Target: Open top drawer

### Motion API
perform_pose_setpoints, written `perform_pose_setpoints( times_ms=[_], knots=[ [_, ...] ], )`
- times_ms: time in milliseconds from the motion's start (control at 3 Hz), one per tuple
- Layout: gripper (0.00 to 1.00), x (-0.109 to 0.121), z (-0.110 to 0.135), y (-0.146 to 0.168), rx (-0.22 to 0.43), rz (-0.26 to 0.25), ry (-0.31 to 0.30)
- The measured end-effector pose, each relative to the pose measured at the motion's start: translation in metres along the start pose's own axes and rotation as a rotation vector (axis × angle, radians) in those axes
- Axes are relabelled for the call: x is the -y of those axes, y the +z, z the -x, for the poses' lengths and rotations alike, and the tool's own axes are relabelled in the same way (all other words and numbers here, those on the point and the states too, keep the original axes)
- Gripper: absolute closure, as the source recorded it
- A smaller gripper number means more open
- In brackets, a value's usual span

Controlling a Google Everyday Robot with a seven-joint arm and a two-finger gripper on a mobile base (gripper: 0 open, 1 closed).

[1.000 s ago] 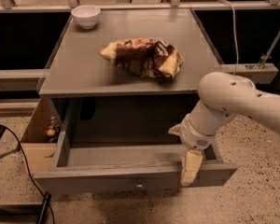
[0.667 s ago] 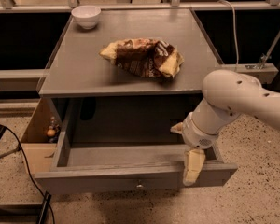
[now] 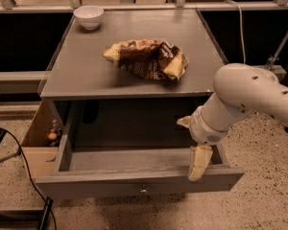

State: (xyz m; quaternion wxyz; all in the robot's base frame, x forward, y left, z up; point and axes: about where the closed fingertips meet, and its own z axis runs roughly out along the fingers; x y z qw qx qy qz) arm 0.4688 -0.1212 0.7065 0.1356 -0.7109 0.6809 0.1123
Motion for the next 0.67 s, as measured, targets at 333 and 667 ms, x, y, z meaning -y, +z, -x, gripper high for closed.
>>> perform_pose_setpoints(
  times_ms=[333, 667],
  knots=[
    [0.00, 0.0185, -0.0043, -0.0033, 0.050, -0.079, -0.003],
    [0.00, 0.0185, -0.0043, -0.0033, 0.050, -0.079, -0.003]
  ],
)
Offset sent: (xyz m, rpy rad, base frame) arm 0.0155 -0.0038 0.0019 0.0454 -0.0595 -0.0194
